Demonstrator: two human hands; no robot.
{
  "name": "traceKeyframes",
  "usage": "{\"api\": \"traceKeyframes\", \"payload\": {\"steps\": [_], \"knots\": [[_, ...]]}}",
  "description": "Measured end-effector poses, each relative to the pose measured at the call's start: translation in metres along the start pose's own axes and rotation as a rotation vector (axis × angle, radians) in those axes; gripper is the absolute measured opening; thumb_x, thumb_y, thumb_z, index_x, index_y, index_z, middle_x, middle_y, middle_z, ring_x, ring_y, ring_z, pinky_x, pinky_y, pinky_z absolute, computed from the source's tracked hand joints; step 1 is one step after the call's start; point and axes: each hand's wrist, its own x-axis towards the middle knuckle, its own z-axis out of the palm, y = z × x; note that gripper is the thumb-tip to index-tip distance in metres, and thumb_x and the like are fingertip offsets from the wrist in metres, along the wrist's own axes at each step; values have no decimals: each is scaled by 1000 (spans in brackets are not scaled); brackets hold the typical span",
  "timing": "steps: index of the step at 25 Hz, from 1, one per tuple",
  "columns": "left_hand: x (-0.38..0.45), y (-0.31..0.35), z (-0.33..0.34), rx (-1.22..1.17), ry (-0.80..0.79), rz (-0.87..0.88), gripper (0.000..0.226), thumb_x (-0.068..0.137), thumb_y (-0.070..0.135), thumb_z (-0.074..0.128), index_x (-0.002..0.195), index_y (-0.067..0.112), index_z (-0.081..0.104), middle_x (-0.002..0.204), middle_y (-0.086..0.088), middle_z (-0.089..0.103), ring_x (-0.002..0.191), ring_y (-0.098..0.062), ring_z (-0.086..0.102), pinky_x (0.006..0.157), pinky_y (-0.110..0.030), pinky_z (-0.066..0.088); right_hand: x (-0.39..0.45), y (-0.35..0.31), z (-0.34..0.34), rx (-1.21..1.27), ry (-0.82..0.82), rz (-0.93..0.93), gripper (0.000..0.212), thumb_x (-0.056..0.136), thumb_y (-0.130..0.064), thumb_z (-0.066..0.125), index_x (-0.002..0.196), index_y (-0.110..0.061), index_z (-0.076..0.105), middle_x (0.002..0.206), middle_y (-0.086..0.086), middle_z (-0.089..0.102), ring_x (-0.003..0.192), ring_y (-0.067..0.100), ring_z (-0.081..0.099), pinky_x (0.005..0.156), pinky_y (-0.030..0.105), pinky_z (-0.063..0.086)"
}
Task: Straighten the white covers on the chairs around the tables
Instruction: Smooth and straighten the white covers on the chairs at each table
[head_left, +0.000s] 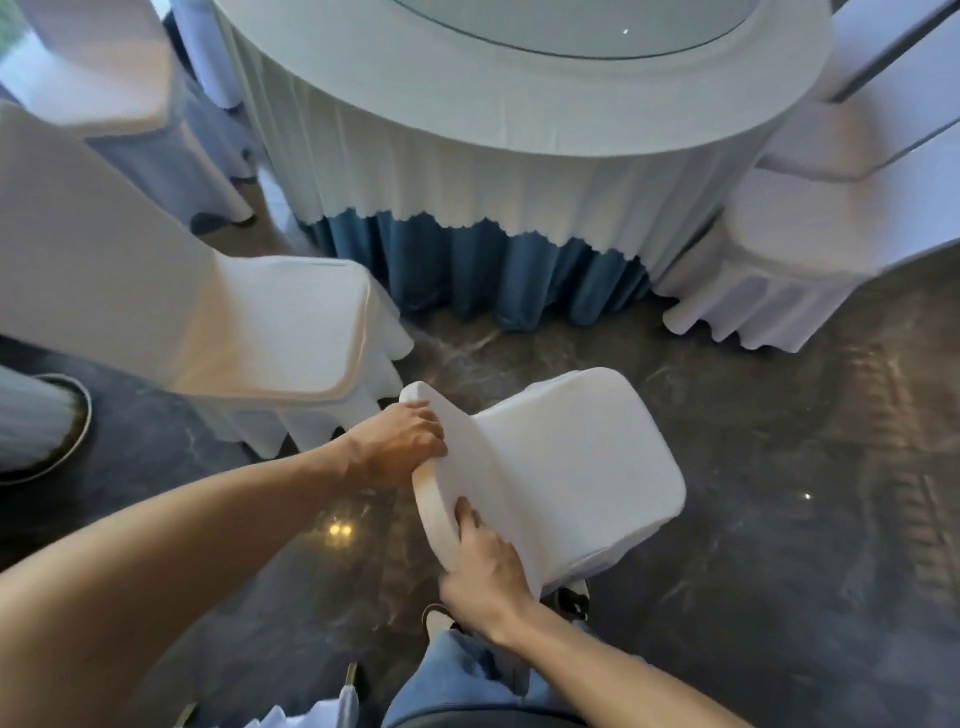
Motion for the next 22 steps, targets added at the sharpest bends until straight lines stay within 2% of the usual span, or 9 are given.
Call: {"api": "traceKeyframes", "payload": {"steps": [3,5,7,11,14,19,22], "knots": [[8,-14,-14,-28,30,-105,29,79,35,72,107,28,74,111,7,71,109,-16,62,107,-36,39,26,-3,-32,-107,17,-66,70,73,-19,72,135,-25,39,117,4,61,100,29,63,92,39,53],[14,-19,-19,-18,36,-185,21,81,30,68,102,28,74,106,7,72,105,-16,64,104,-37,41,45,1,-50,-165,-22,-93,65,69,-20,71,126,-30,42,107,5,65,89,30,66,82,43,58],[23,-19,-19,-26,51,-263,17,81,28,69,96,28,75,98,8,73,97,-14,68,97,-38,48,63,16,-65,-224,-44,-115,56,69,-20,67,119,-35,44,100,1,66,82,26,65,75,40,58],[56,-19,-27,-54,47,-365,14,78,25,69,91,25,73,90,4,73,84,-16,69,83,-38,53,101,46,-107,-305,-1,-107,32,75,-15,62,100,-30,49,96,1,67,82,25,62,65,32,46],[90,-39,-43,-111,59,-428,17,82,26,68,98,22,72,95,2,73,84,-18,69,83,-38,55,149,58,-144,-335,52,-102,20,78,-19,63,96,-22,54,95,6,68,87,30,63,68,35,50],[141,-96,-82,-119,17,-555,15,83,18,57,92,24,67,88,0,71,78,-22,66,69,-35,45,241,51,-207,-375,77,-125,17,77,-22,65,92,-24,58,91,3,68,85,30,63,63,31,36],[174,-126,-98,-159,-14,-592,16,82,17,55,90,25,66,87,0,71,78,-23,66,62,-32,37,282,49,-238,-416,72,-121,15,75,-23,63,88,-25,57,88,2,68,83,31,63,62,32,33]]}}
